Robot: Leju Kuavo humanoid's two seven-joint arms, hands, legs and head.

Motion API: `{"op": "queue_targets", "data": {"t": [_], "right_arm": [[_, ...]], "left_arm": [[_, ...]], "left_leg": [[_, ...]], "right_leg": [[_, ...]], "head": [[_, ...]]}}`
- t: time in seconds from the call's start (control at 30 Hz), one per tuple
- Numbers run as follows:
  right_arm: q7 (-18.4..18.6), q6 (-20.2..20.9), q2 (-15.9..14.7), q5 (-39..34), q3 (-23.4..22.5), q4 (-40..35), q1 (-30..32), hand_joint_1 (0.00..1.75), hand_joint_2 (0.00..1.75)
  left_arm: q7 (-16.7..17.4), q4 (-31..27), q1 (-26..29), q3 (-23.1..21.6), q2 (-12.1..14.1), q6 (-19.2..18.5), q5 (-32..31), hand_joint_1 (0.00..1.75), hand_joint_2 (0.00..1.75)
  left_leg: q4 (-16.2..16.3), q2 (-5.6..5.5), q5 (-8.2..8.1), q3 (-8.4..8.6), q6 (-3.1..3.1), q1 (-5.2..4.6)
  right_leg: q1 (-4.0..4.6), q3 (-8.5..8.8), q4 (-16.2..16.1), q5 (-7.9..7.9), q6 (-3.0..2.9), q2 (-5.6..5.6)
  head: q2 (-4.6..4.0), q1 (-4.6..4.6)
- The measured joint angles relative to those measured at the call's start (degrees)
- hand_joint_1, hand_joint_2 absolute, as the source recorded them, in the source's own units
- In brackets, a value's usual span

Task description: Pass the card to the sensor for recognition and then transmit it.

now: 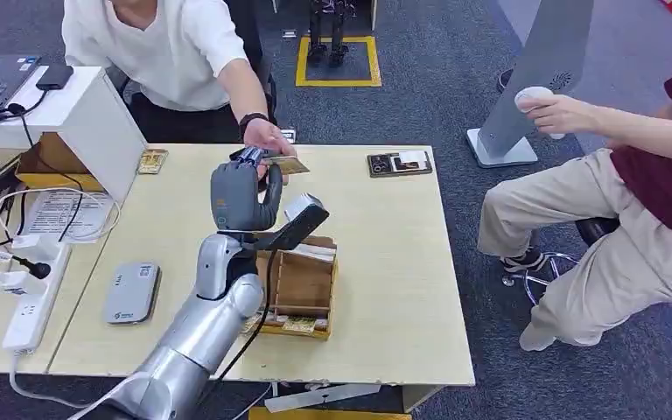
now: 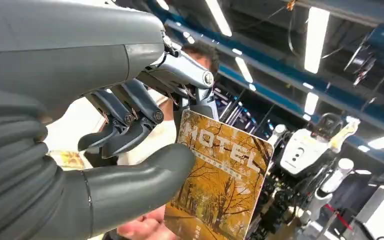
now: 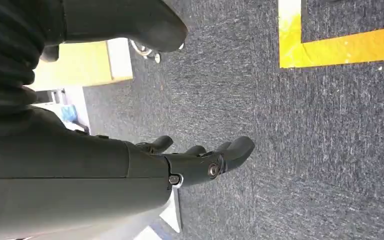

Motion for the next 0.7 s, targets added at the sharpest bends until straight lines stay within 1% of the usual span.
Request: {"op": "queue_targets", "data": {"t": [0.1, 0.3, 0.4, 0.5, 0.7], "right_arm": [[0.2, 0.1, 0.1, 0.0, 0.3, 0.1, -0.2, 0.0, 1.75], [0.2, 0.2, 0.3, 0.1, 0.8, 0.1, -0.3, 0.0, 1.75], [0.4, 0.3, 0.4, 0.3, 0.9, 0.1, -0.4, 0.0, 1.75], [0.7, 0.4, 0.5, 0.3, 0.9, 0.1, -0.5, 0.0, 1.75], [0.9, 0.3, 0.5, -0.3, 0.9, 0.2, -0.2, 0.0, 1.75]], "left_arm": [[0.4, 2.9, -2.2, 0.0, 0.0, -0.3, 3.2, 1.75, 1.75], [1.0, 6.4, -4.7, 0.0, 0.0, -0.5, 4.6, 1.75, 1.75], [3.5, 9.0, -6.7, 0.0, 0.1, -0.7, 4.3, 1.75, 1.75], [6.3, 12.9, -9.4, 0.0, 0.5, -0.7, 2.6, 1.75, 1.75], [12.4, 20.3, -13.1, 0.0, 2.3, -0.7, -0.7, 1.75, 1.75]], "left_leg": [[0.0, 0.0, 0.0, 0.0, 0.0, 0.0], [0.0, 0.0, 0.0, -0.01, 0.0, 0.0], [0.0, 0.0, 0.0, -0.01, 0.0, 0.0], [0.0, 0.02, 0.0, 0.0, 0.0, 0.0], [0.0, 0.06, 0.01, 0.02, -0.01, 0.01]], "right_leg": [[0.0, 0.0, 0.0, 0.0, 0.0, 0.0], [0.0, 0.0, 0.0, 0.0, 0.0, 0.01], [0.0, -0.01, 0.0, 0.0, 0.0, 0.01], [0.0, 0.0, 0.0, 0.0, 0.0, 0.01], [0.01, 0.0, 0.0, 0.01, -0.01, 0.04]], "head": [[0.0, 0.0], [0.0, 0.0], [0.0, 0.0], [0.0, 0.0], [0.0, 0.0]]}}
